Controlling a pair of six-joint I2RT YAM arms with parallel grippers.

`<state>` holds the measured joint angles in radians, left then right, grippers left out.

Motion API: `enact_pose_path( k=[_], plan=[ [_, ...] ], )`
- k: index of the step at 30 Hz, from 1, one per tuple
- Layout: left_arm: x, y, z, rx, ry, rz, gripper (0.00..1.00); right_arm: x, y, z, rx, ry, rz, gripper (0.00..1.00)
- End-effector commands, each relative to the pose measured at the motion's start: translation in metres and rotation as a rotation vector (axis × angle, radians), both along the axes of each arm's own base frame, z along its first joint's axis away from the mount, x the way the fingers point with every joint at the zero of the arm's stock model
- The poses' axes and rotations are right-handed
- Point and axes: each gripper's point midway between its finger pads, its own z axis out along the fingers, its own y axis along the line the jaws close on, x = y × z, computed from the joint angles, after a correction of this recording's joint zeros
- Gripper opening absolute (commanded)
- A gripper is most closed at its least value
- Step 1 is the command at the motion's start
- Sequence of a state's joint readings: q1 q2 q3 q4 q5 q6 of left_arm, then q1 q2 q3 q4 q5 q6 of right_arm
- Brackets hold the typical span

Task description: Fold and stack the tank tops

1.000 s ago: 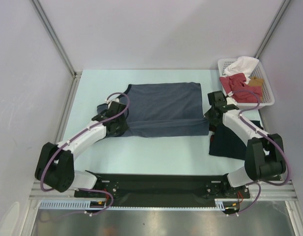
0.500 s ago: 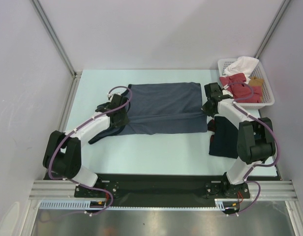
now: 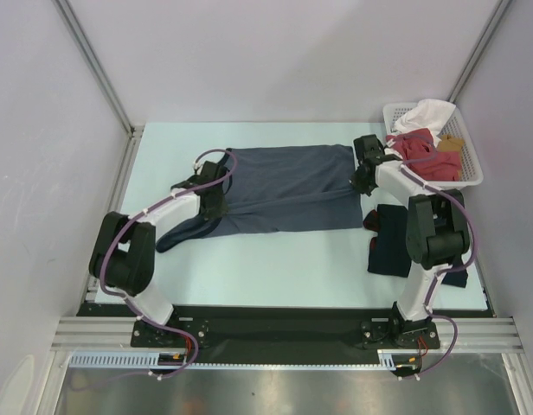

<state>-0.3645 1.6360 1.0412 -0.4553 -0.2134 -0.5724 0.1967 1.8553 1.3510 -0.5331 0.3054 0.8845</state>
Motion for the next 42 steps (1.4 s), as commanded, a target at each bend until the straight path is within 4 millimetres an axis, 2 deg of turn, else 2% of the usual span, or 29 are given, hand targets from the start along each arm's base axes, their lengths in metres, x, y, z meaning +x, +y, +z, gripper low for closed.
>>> enact_pose_path(
  k=[1,4,6,7,9,10,11,12,13,14,15,16,17,18,19,20,21,22,23,24,25,26,28,29,31,35,37,38,42],
  plan=[
    [0.021,0.004,0.009,0.017,-0.042,-0.001,0.0,0.018,-0.006,0.001,-0.026,-0.021,-0.007,0.0],
    [0.024,0.006,0.01,0.019,-0.049,0.004,0.0,0.022,-0.004,-0.011,-0.026,0.003,0.011,0.02],
    [0.026,0.006,0.012,0.018,-0.057,-0.004,0.04,0.022,-0.005,-0.014,-0.028,0.016,0.005,0.12],
    [0.028,0.007,0.016,0.018,-0.068,-0.009,0.11,0.023,-0.006,-0.014,-0.032,0.014,0.004,0.24],
    [0.029,0.005,0.023,0.008,-0.088,-0.03,0.23,0.021,-0.009,-0.011,-0.04,0.003,0.008,0.33],
    [0.031,0.005,0.033,0.004,-0.118,-0.033,0.43,0.019,-0.013,-0.008,-0.054,-0.006,0.001,0.43],
    [0.03,0.006,0.038,0.006,-0.13,-0.036,0.51,0.018,-0.013,0.008,-0.054,-0.046,0.003,0.46],
    [0.03,0.007,0.043,0.009,-0.147,-0.032,0.58,0.013,-0.016,0.008,-0.062,-0.053,0.005,0.49],
    [0.029,0.008,0.054,0.002,-0.175,-0.03,0.73,0.009,-0.019,0.014,-0.079,-0.066,0.003,0.57],
    [0.027,0.009,0.057,-0.001,-0.182,-0.028,0.78,0.005,-0.021,0.029,-0.081,-0.098,0.002,0.58],
    [0.025,0.009,0.061,-0.005,-0.191,-0.029,0.79,0.0,-0.022,0.033,-0.085,-0.108,0.004,0.58],
    [0.022,0.01,0.068,-0.013,-0.202,-0.029,0.83,-0.011,-0.025,0.027,-0.09,-0.09,0.008,0.58],
    [0.017,0.01,0.067,-0.02,-0.199,-0.026,0.83,-0.019,-0.023,0.027,-0.088,-0.087,0.017,0.55],
    [0.013,0.011,0.069,-0.03,-0.204,-0.026,0.82,-0.025,-0.022,0.039,-0.08,-0.122,0.018,0.5],
    [0.01,0.007,0.079,-0.065,-0.235,-0.035,0.82,-0.039,-0.023,0.028,-0.087,-0.094,0.023,0.48],
    [0.0,0.007,0.071,-0.082,-0.221,-0.036,0.82,-0.046,-0.021,0.029,-0.082,-0.097,0.027,0.49],
    [-0.004,0.007,0.073,-0.094,-0.23,-0.035,0.83,-0.051,-0.02,0.035,-0.069,-0.113,0.031,0.5],
    [-0.009,0.008,0.08,-0.106,-0.251,-0.029,0.85,-0.059,-0.017,0.031,-0.05,-0.104,0.042,0.5],
    [-0.019,0.009,0.072,-0.116,-0.235,-0.027,0.86,-0.068,-0.016,0.023,-0.038,-0.09,0.045,0.52],
    [-0.023,0.009,0.072,-0.128,-0.24,-0.027,0.87,-0.073,-0.013,0.019,-0.024,-0.084,0.055,0.52],
    [-0.028,0.009,0.08,-0.147,-0.269,-0.027,0.88,-0.078,-0.009,0.021,-0.002,-0.091,0.066,0.52],
    [-0.039,0.008,0.071,-0.168,-0.248,-0.03,0.89,-0.087,-0.008,0.012,0.003,-0.071,0.067,0.52],
    [-0.048,0.008,0.076,-0.202,-0.275,-0.028,0.93,-0.091,-0.001,0.008,0.026,-0.073,0.078,0.54],
    [-0.058,0.009,0.065,-0.211,-0.251,-0.019,0.94,-0.094,0.0,0.005,0.031,-0.068,0.074,0.55],
    [-0.067,0.007,0.067,-0.252,-0.268,-0.024,0.97,-0.1,0.005,-0.006,0.048,-0.052,0.074,0.56],
    [-0.084,0.016,0.047,-0.278,-0.243,0.031,1.0,-0.1,0.011,-0.02,0.062,-0.045,0.06,0.58],
    [-0.083,0.025,0.045,-0.322,-0.244,0.065,1.0,-0.098,0.011,-0.024,0.071,-0.048,0.052,0.58],
    [-0.088,0.027,0.035,-0.348,-0.22,0.082,1.0,-0.096,0.013,-0.028,0.075,-0.048,0.046,0.58],
    [-0.088,0.049,0.018,-0.432,-0.195,0.188,0.99,-0.089,0.015,-0.035,0.071,-0.044,0.009,0.55]
  ],
)
